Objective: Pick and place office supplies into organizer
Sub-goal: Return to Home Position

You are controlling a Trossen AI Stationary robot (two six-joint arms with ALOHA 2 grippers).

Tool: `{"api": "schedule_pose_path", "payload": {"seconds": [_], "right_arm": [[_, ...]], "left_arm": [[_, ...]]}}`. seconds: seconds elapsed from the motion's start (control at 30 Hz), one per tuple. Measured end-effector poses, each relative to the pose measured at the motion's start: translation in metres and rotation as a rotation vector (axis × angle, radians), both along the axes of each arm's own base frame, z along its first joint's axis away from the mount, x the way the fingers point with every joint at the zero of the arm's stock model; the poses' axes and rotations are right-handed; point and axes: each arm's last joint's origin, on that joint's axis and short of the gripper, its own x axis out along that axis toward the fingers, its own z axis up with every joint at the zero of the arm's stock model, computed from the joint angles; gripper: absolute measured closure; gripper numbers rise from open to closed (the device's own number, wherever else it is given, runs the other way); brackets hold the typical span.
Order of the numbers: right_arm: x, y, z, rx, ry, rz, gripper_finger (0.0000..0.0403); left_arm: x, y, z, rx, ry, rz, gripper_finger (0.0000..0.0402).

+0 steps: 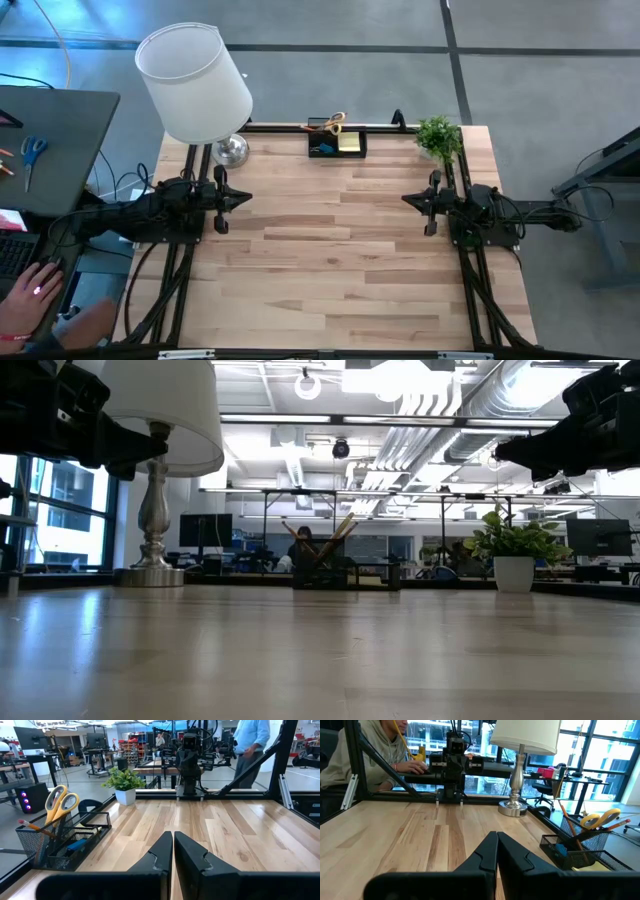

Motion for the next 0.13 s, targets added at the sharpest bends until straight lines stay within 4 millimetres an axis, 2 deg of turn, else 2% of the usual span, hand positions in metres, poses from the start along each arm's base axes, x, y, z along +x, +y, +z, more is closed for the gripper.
{"api": "schedule_pose_path", "payload": {"seconds": [0.13], "right_arm": [[0.0, 0.0, 0.0001, 0.0, 0.0, 0.0, 0.0402]], "left_arm": [[0.0, 0.0, 0.0, 0.0, 0.0, 0.0, 0.0394]]}}
